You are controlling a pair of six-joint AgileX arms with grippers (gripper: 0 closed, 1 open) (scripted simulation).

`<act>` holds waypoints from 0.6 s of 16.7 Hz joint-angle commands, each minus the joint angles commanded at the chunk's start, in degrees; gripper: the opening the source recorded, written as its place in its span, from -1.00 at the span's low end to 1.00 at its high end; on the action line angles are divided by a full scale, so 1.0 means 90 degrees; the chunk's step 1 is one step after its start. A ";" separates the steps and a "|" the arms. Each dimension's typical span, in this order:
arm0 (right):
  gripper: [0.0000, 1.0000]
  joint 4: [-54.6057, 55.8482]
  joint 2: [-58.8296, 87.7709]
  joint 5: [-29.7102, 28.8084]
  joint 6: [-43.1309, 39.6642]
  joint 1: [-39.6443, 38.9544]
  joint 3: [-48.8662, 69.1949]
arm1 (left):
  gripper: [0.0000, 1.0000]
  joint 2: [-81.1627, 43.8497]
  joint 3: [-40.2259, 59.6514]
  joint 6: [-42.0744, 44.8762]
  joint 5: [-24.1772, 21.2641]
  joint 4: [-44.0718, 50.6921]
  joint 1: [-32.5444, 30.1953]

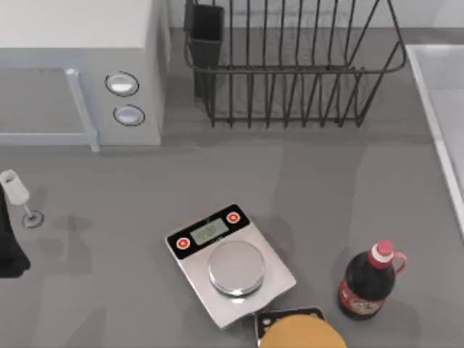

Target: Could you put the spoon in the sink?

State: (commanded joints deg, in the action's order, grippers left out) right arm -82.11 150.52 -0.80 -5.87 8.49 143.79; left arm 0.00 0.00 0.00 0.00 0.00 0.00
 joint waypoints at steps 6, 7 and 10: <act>-1.00 0.0379 -0.0177 -0.0006 -0.0001 -0.0005 -0.0445 | 1.00 0.0000 0.0000 0.0000 0.0000 0.0000 0.0000; -1.00 0.0379 -0.0177 -0.0006 -0.0001 -0.0005 -0.0445 | 1.00 0.0000 0.0000 0.0000 0.0000 0.0000 0.0000; -0.55 0.0379 -0.0177 -0.0006 -0.0001 -0.0005 -0.0445 | 1.00 0.0000 0.0000 0.0000 0.0000 0.0000 0.0000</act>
State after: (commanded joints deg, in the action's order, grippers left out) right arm -78.70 148.93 -0.86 -5.88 8.44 139.79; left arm 0.00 0.00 0.00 0.00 0.00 0.00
